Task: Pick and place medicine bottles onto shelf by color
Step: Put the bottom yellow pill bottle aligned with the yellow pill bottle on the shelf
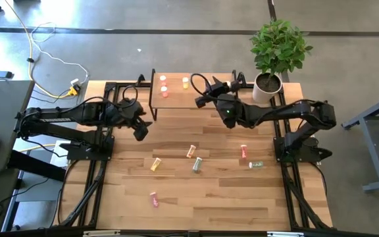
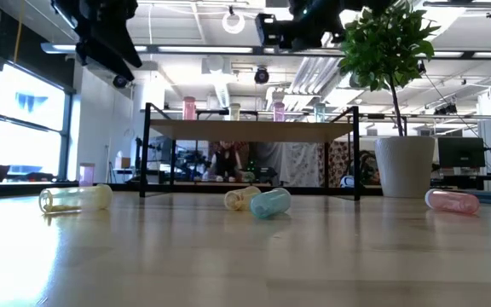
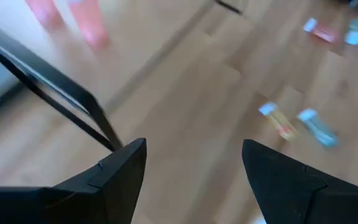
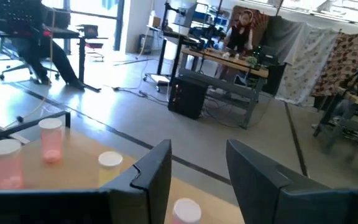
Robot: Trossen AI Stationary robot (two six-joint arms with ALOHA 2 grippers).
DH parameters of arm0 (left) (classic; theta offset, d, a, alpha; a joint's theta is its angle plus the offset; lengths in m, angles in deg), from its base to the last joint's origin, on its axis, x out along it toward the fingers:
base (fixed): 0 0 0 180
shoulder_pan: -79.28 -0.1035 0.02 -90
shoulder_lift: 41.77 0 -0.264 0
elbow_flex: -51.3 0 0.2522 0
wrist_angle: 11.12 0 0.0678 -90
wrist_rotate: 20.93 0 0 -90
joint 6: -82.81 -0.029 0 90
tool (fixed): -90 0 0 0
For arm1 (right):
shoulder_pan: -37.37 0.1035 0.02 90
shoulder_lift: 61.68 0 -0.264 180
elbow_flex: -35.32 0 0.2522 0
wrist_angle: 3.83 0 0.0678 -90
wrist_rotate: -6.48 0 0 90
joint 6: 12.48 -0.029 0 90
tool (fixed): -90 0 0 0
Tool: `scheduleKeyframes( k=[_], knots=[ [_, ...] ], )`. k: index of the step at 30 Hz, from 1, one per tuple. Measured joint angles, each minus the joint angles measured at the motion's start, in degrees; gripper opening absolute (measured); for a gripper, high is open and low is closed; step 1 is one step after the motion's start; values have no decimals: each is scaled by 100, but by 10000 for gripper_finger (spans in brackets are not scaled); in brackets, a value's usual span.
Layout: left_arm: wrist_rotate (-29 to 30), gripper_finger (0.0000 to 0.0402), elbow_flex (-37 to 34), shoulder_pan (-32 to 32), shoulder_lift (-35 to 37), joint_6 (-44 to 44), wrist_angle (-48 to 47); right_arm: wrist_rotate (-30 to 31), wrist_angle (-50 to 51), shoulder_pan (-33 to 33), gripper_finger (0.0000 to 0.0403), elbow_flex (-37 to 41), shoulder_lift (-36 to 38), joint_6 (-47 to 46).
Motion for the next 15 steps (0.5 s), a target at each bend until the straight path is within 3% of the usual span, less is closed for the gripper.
scheduleKeyframes(
  k=[4, 15],
  knots=[
    [-326, 257, -31, 318, -2, 565, -224, 266, 33, 322, 145, 0, 204, -29],
    [-207, 257, -43, 1630, -69, 2194, -535, 252, 45, 918, 145, 0, 450, -519]
  ],
)
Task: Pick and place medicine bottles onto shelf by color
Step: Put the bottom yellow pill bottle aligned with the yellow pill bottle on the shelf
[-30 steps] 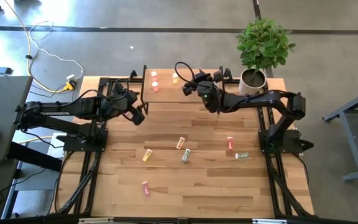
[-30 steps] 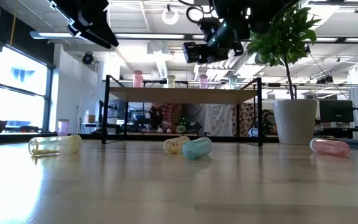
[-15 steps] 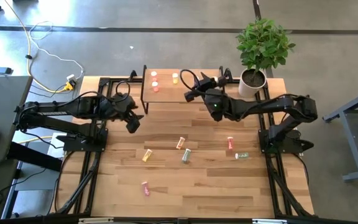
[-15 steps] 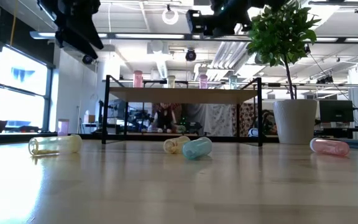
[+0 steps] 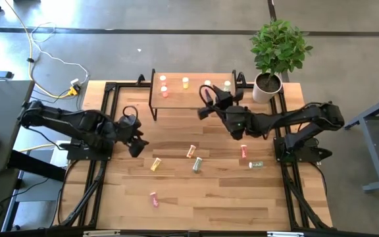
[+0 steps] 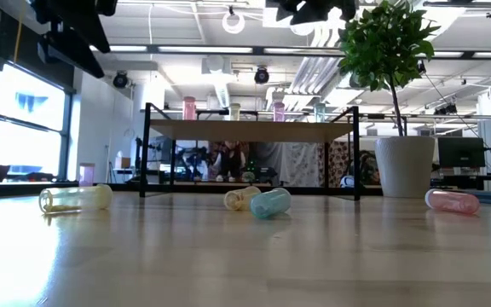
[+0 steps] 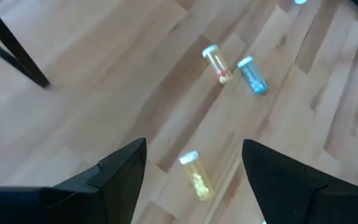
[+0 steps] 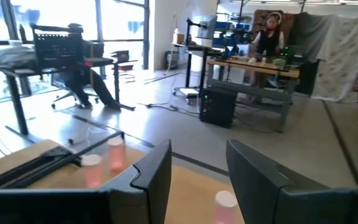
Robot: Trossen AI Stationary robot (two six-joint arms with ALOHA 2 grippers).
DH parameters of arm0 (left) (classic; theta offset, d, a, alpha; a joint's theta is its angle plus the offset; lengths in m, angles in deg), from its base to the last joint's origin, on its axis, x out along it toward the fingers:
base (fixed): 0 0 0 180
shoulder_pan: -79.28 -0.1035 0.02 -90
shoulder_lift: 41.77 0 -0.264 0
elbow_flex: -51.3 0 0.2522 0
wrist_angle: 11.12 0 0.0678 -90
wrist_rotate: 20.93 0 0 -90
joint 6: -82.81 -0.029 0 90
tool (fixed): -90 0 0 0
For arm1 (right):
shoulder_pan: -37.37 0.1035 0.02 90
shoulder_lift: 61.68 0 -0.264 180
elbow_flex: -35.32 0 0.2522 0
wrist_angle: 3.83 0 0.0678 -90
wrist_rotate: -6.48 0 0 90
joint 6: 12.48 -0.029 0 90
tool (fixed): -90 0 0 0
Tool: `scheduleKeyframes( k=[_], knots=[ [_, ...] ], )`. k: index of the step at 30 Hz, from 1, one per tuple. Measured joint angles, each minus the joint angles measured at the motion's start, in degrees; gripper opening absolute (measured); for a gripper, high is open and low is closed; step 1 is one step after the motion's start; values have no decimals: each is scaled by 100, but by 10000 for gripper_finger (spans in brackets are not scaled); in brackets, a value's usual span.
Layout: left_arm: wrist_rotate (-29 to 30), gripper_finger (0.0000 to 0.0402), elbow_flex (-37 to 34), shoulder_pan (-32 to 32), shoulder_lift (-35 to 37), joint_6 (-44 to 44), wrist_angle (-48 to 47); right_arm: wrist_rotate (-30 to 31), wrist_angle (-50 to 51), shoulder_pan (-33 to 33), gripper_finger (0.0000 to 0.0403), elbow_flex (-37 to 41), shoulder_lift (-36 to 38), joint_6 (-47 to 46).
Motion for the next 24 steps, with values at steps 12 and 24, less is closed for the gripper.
scheduleKeyframes(
  k=[12, 24],
  knots=[
    [357, 257, -5, 1044, -977, 1460, -7, -1343, 153, -301, 145, 0, 0, -741],
    [289, 257, -5, 1575, -2315, 2434, 111, -4794, 2144, -816, 145, -587, 0, -1461]
  ],
)
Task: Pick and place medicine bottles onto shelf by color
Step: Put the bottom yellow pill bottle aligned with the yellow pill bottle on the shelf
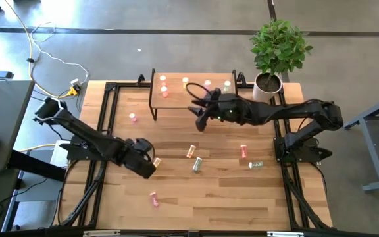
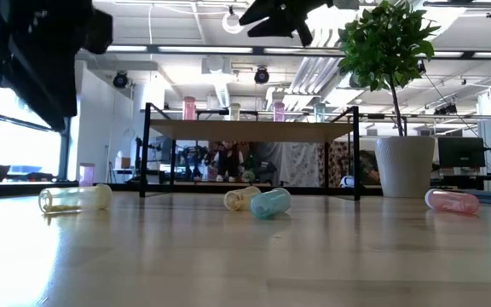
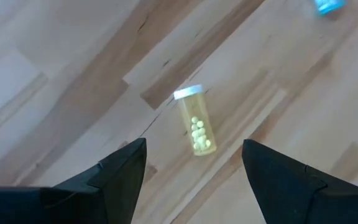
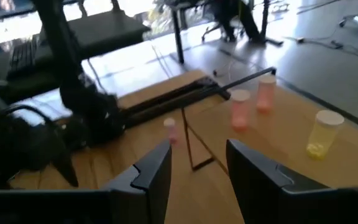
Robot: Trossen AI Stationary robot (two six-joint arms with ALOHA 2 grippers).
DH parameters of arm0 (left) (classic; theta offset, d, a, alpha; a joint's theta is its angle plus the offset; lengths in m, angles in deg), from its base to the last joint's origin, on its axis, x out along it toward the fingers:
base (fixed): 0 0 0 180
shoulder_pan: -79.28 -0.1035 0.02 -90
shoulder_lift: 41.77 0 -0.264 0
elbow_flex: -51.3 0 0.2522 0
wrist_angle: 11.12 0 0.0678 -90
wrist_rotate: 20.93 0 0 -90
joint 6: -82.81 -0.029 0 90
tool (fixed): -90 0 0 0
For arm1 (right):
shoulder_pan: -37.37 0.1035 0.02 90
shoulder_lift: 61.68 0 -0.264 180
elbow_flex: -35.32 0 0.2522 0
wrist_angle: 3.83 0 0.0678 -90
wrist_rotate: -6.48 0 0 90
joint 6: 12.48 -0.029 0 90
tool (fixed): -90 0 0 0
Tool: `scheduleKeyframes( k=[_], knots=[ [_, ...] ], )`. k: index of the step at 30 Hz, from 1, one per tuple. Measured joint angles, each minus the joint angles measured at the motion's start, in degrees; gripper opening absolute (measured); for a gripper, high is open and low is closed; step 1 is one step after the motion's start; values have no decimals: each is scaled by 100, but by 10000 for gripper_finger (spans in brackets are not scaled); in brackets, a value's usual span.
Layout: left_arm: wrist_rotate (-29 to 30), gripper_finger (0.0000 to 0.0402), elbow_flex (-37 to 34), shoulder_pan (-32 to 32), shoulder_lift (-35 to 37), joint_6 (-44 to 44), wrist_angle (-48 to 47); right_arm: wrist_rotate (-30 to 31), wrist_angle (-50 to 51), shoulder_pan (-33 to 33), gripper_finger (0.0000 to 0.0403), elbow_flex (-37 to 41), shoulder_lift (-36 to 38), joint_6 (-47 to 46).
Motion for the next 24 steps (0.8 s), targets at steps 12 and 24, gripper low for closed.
scheduleKeyframes(
  k=[12, 24],
  knots=[
    [-359, 257, 0, 2, -1032, 557, 643, -743, 1503, -273, 145, -885, 2, 517],
    [-372, 250, 4, -167, -1874, 815, 936, -800, 1662, -381, 145, -899, 0, 776]
  ],
)
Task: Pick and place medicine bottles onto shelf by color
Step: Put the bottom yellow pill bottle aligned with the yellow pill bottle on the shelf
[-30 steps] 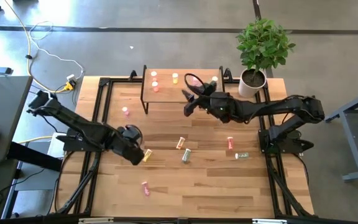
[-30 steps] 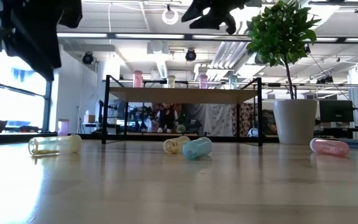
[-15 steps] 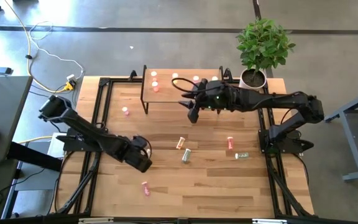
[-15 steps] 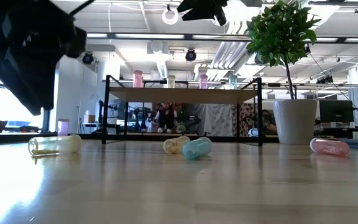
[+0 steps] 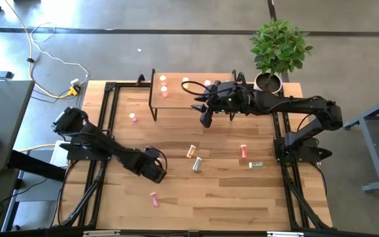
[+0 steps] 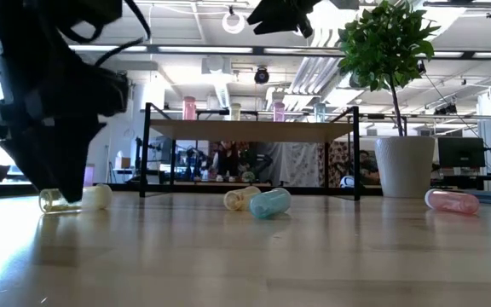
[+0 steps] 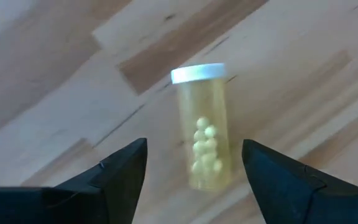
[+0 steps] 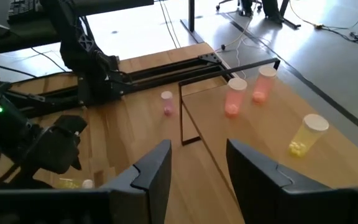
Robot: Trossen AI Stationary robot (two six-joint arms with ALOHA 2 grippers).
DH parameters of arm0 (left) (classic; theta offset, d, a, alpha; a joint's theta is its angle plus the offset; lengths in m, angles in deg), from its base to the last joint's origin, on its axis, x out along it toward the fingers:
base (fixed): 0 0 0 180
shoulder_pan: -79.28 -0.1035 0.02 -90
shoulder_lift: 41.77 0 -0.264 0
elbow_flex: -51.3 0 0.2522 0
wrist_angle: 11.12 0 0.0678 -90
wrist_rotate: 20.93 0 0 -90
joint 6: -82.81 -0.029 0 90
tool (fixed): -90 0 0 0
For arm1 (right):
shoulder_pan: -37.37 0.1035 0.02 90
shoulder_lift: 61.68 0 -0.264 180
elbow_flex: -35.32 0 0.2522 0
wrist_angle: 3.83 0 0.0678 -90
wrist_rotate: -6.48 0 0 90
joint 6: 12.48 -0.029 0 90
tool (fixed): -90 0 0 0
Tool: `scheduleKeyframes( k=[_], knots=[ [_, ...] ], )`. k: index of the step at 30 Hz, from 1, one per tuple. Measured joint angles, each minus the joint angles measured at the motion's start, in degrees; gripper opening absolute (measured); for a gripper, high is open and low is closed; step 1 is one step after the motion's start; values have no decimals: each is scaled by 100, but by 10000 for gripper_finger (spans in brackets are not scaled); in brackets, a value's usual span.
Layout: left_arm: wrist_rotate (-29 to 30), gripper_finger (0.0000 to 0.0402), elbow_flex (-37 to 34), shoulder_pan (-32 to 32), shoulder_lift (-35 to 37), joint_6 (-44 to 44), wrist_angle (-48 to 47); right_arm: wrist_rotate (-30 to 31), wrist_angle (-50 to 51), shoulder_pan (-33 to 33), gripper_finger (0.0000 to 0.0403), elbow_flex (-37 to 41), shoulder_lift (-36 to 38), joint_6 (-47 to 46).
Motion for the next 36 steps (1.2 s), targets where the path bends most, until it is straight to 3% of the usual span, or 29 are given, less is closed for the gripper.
scheduleKeyframes(
  k=[6, 19, 25, 31, 36],
  knots=[
    [-148, 216, -2, -119, -212, -221, 191, 3, 43, -10, 145, -4, 0, 105],
    [-523, 102, 15, -152, -121, -519, 316, 3, 176, -10, 145, -138, -2, 243],
    [-631, 87, 13, -152, 67, -881, 378, -127, 526, -10, 145, -509, 0, 165],
    [-204, 96, 15, -172, 584, -1226, 558, -748, 1148, -12, 145, -912, 0, -39],
    [527, 95, 15, -172, 1298, -1615, 595, -1386, 1262, -12, 145, -1070, -1, 88]
  ],
)
